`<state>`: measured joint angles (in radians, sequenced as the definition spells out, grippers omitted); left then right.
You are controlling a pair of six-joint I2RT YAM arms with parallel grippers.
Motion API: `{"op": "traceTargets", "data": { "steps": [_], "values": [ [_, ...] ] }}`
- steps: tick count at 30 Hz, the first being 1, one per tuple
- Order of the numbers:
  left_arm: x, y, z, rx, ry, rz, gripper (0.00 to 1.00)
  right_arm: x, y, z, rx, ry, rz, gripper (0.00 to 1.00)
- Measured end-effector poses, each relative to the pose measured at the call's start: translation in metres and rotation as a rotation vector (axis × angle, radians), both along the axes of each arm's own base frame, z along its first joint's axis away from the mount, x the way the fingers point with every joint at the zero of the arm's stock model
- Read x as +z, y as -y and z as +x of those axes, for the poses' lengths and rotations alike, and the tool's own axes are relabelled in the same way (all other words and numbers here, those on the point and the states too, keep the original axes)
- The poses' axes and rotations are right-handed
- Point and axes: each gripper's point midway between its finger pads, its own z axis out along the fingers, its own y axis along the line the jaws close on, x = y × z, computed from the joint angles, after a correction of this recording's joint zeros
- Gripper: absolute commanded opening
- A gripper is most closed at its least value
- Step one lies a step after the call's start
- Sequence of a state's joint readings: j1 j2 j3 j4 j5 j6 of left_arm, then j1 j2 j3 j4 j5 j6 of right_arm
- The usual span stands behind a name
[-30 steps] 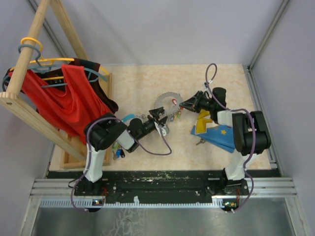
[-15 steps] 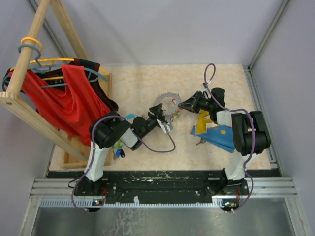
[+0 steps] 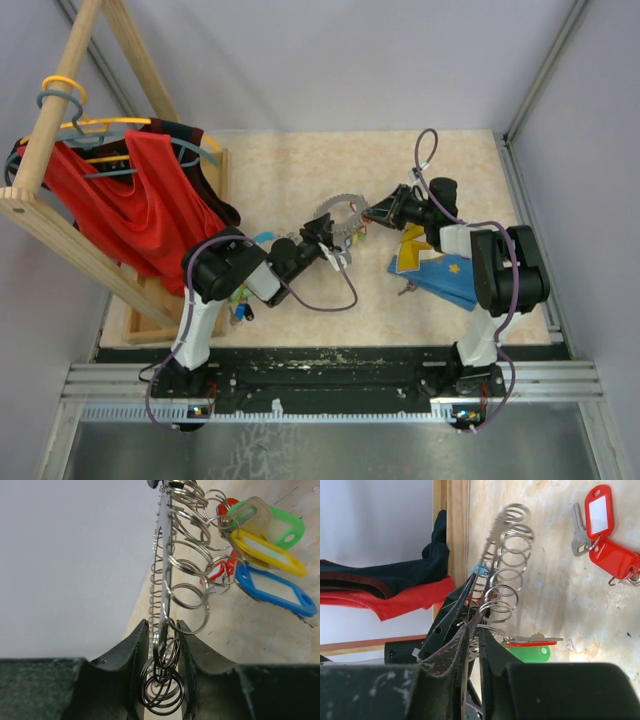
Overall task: Remove the keys from the keyring
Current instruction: Pick up the keyring from the center of the board.
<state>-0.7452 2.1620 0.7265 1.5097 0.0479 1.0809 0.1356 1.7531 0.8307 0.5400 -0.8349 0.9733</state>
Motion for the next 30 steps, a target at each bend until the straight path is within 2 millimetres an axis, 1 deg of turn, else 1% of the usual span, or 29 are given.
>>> {"op": "traceTargets", "data": {
  "steps": [1, 5, 10, 13, 15, 19, 22, 26, 30],
  "values": [
    [-0.001, -0.001, 0.000, 0.002, -0.001, 0.001, 0.00, 0.001, 0.000, 0.000, 0.003, 0.004, 0.002, 0.21],
    [-0.001, -0.001, -0.001, 0.003, -0.009, -0.003, 0.00, 0.006, -0.002, -0.001, 0.023, 0.026, 0.014, 0.38],
    [0.001, -0.004, -0.004, 0.006, -0.024, -0.020, 0.00, 0.015, -0.004, -0.004, 0.047, 0.063, 0.030, 0.52],
    [0.006, -0.006, -0.004, 0.013, -0.038, -0.049, 0.00, 0.024, -0.002, -0.006, 0.061, 0.103, 0.036, 0.58],
    [0.009, -0.009, -0.005, 0.021, -0.054, -0.073, 0.00, 0.034, 0.000, -0.009, 0.070, 0.144, 0.037, 0.60],
    [0.017, -0.015, -0.009, 0.035, -0.090, -0.130, 0.00, 0.064, 0.002, -0.017, 0.097, 0.278, 0.021, 0.61],
    [0.036, -0.018, -0.011, 0.041, -0.095, -0.197, 0.00, 0.085, 0.004, -0.023, 0.110, 0.385, -0.009, 0.61],
    [0.060, -0.021, -0.015, 0.034, -0.098, -0.273, 0.00, 0.101, 0.007, -0.031, 0.126, 0.495, -0.055, 0.60],
    [0.069, -0.028, -0.027, 0.017, -0.147, -0.330, 0.00, 0.112, 0.008, -0.041, 0.163, 0.607, -0.107, 0.57]
  ]
}}
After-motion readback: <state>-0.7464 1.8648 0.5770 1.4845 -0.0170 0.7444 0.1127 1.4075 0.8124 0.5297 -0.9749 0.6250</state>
